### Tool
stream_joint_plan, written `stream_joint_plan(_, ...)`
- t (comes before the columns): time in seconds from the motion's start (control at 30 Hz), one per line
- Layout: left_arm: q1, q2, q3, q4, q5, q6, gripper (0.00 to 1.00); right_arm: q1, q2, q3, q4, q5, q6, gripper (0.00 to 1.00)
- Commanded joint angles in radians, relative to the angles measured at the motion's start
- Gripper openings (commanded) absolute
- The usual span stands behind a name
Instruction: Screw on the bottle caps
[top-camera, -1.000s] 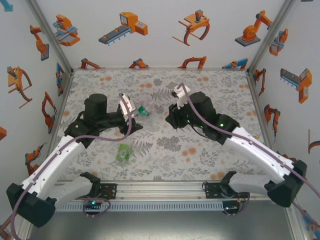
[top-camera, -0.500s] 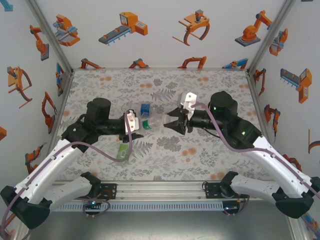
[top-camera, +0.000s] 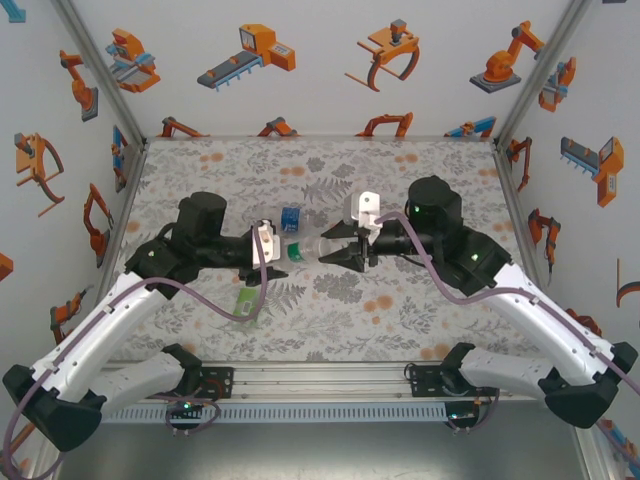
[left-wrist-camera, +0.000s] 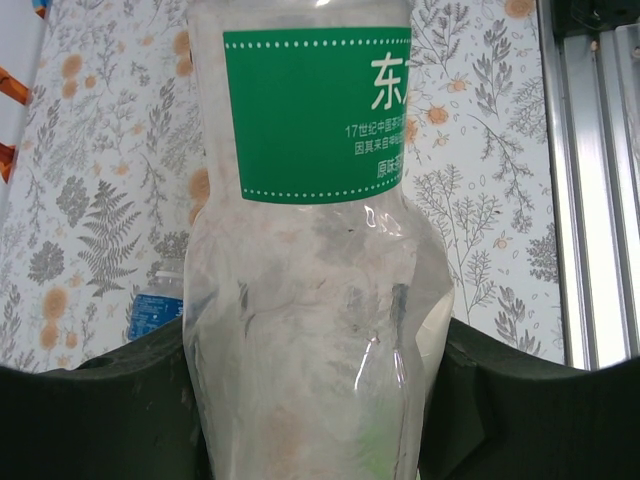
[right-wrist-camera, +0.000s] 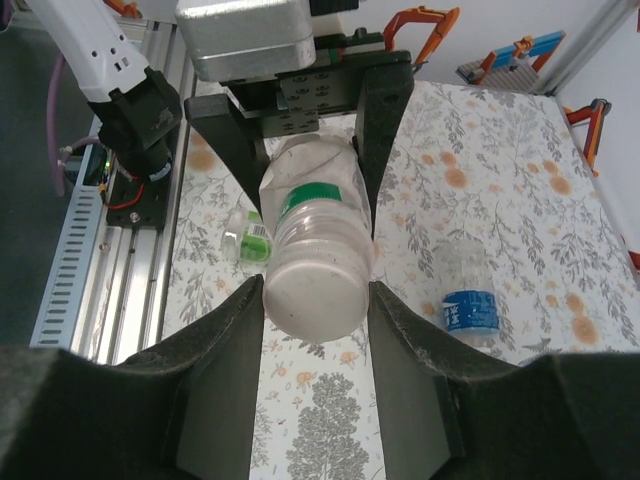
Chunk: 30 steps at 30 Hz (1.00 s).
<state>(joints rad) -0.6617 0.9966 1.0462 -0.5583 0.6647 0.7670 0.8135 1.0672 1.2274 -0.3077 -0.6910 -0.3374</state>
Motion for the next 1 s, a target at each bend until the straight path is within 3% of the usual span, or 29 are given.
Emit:
stream_joint_plan(0.0,-0.009,0.0,0.035,-0.018,0.05,0.032,0.0,0.004,0.008,0.039,0.018,-0.034,-0.028,0.31)
stream_joint_plan(0.57,-0.015,0.024,0.058,-0.04,0.071,0.055,0.0,0.004,0.082,0.144,-0.154,-0.119,-0.144,0.27)
stream_joint_plan(0.97,-0.016,0.011,0.051,-0.009,0.134,0.047,0.0,0.005,0.094,0.136,-0.148,-0.168,-0.178,0.23)
